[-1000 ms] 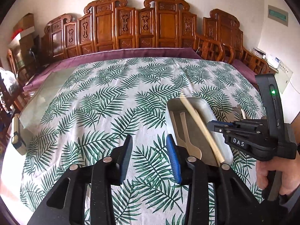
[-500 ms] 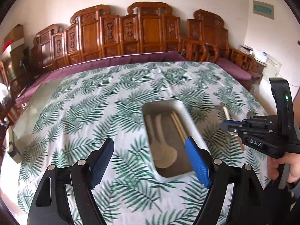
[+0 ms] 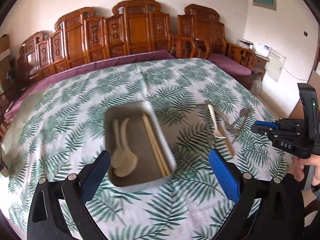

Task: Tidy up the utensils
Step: 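Move both grippers back to the pile, right gripper toward the metal spoon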

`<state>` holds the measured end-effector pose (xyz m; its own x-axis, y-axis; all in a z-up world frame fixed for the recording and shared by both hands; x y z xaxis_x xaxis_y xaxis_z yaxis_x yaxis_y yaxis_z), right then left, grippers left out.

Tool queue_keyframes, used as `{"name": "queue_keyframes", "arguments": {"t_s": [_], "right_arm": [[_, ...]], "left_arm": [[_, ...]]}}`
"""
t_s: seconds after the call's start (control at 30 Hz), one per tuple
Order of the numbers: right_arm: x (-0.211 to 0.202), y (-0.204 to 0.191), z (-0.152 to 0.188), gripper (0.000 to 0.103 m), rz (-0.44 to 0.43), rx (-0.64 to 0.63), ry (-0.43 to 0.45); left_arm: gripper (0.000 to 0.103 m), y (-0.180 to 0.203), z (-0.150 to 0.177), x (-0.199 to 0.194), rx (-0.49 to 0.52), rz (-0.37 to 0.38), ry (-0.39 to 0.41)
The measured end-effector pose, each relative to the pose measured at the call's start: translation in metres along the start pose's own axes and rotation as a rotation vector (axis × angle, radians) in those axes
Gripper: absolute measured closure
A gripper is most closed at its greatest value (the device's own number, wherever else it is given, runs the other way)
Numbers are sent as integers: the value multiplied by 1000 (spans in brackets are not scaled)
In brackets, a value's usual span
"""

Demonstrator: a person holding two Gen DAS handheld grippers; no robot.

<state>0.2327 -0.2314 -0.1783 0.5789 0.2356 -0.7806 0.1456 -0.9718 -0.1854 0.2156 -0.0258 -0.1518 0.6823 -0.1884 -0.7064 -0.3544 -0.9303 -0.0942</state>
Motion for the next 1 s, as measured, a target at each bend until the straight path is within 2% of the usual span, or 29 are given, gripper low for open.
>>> {"name": "queue_keyframes", "arguments": {"t_s": [0.13,0.3,0.57,0.67,0.77,1.0], "right_arm": [[4,14,9,84,-6,17,-13],[10,22,5,84,-2,20,-16],[9,64,0,84,-15,144,-27],[11,76,-3,84,-3,162,-38],[16,87,-8,79,2,181,-54],[59,110,-12,79,39,245,-138]], "left_arm": [[8,24,0,14,15,24,-28],[8,49,-7,28,42,46,-56],[8,76,-39,56,85,134,-84],[13,83,-49,71,95,162,-100],[13,89,-55,88,99,188,-116],[15,102,-68,125,129,210,-137]]}}
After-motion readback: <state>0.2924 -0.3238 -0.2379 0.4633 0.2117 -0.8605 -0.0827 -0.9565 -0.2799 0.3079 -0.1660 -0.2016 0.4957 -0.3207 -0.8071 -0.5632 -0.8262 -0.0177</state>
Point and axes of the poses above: each gripper's, at about its wrist camera, not at the fingertips, and x roughly the way its jaws point, y to its right, z to its underside, the point moved 3 cm from there along x, roughly the way its jaws point, and after that the axes turned 9 degrees about x, right-handed, at the moved point
